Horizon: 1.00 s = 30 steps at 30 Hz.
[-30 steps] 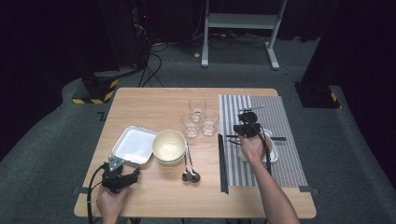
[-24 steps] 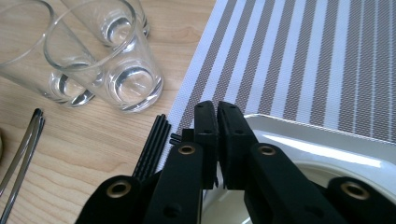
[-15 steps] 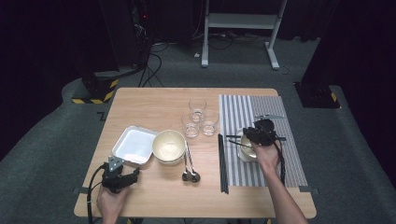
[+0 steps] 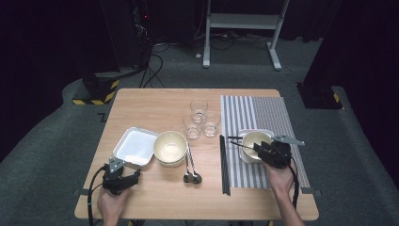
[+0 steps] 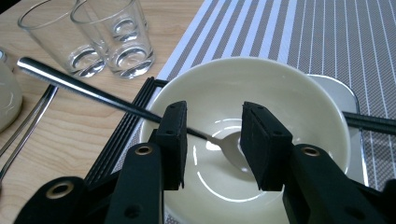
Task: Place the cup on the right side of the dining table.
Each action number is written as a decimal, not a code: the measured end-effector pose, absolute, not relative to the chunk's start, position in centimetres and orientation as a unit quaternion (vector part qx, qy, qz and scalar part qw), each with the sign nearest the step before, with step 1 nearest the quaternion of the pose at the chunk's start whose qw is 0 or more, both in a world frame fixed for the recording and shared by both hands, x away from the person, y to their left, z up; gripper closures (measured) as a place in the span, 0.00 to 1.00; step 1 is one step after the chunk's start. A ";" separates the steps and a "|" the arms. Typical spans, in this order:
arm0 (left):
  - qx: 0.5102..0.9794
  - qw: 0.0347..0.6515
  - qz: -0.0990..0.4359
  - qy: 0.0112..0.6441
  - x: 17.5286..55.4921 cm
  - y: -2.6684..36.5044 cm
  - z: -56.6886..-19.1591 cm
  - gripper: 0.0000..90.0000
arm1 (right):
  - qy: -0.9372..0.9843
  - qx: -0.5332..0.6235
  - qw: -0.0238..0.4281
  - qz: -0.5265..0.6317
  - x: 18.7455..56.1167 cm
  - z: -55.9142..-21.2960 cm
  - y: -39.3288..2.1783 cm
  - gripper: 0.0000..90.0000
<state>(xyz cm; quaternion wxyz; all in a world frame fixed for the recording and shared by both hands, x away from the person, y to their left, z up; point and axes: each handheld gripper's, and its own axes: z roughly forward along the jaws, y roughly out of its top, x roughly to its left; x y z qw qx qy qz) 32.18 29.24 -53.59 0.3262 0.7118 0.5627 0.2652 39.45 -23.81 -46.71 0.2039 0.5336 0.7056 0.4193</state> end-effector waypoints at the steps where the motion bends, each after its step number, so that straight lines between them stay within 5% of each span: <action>1: 0.712 0.326 0.265 0.562 32.2 29.2 -53.6 0.28 | 0.706 0.533 0.204 0.419 39.3 -46.8 -23.8 0.68; 30: 0.708 0.347 0.254 0.560 31.0 29.0 -52.7 0.26 | 0.742 0.442 0.205 0.461 33.8 -49.4 -21.4 0.73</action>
